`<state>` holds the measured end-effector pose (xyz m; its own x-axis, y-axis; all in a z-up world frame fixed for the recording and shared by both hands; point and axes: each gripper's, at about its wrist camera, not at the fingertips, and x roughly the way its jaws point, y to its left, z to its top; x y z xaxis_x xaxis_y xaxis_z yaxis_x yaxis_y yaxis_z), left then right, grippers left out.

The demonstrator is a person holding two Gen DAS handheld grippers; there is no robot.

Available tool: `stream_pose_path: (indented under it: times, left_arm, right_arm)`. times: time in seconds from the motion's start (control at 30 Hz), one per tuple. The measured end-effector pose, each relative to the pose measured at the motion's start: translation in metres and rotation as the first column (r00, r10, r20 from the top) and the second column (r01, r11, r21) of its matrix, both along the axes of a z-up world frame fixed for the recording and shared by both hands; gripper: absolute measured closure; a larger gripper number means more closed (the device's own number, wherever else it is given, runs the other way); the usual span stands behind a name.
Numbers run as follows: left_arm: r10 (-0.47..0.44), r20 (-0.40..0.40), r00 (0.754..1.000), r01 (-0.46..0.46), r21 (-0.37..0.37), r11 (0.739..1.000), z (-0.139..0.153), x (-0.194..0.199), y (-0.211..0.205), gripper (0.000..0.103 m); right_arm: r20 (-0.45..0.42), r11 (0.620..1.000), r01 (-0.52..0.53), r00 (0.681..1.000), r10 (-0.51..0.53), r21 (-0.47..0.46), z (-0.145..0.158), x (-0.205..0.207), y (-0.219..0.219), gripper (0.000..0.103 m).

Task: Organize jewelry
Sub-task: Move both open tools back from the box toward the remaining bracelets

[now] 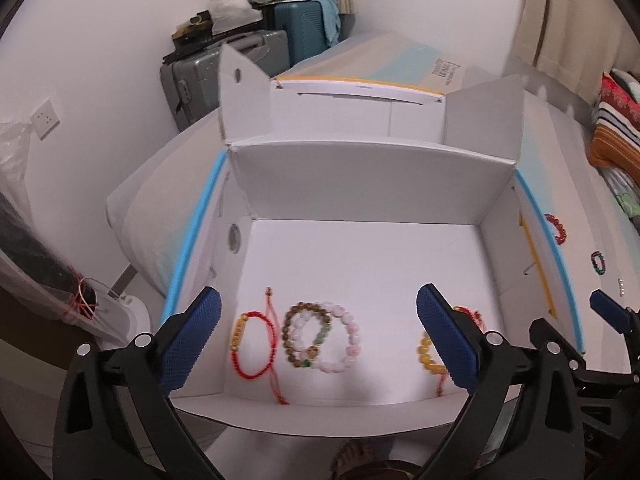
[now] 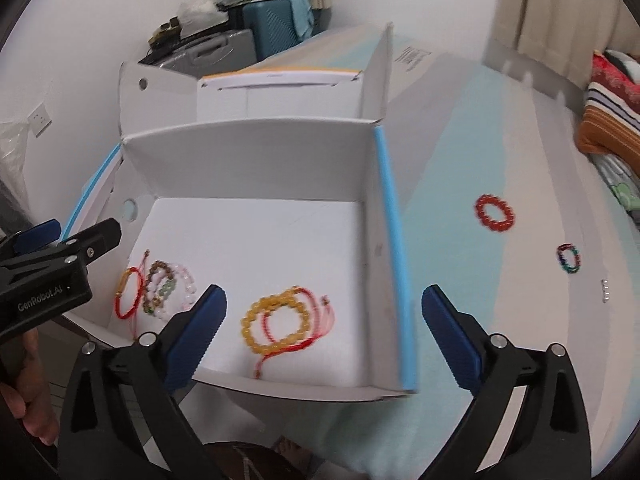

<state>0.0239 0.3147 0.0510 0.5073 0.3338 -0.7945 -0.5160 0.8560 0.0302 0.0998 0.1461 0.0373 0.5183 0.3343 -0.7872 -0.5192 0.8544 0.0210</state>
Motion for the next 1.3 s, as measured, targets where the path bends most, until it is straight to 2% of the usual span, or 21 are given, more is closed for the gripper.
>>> stream_pose_path:
  times: [0.27,0.47,0.8,0.97,1.07,1.3]
  left_arm:
    - [-0.03,0.018,0.999,0.03,-0.038,0.999,0.004,0.025,-0.045,0.006]
    - [-0.109,0.015,0.994,0.109,-0.027,0.994,0.001,0.053,-0.096,0.006]
    - [-0.234,0.037,0.971,0.235,-0.028,0.972,0.001,0.108,-0.185,0.006]
    - [-0.295,0.024,0.955,0.296,-0.023,0.955,-0.005,0.139,-0.229,0.006]
    - [-0.33,0.016,0.944,0.331,-0.017,0.944,-0.011,0.157,-0.252,0.006]
    - [-0.408,-0.028,0.913,0.406,-0.05,0.912,-0.041,0.211,-0.292,0.006]
  right_arm:
    - [0.021,0.997,0.075,0.997,-0.075,0.007,0.008,0.023,-0.059,0.008]
    - [0.041,0.989,0.147,0.988,-0.147,0.003,0.012,0.047,-0.117,0.008]
    - [0.012,0.955,0.297,0.955,-0.297,0.024,0.009,0.101,-0.222,0.008]
    - [-0.069,0.924,0.38,0.924,-0.377,0.049,-0.005,0.132,-0.282,0.008]
    - [-0.134,0.895,0.441,0.893,-0.43,0.064,-0.017,0.149,-0.316,0.008]
    - [-0.185,0.87,0.49,0.861,-0.473,0.056,-0.031,0.183,-0.356,0.008]
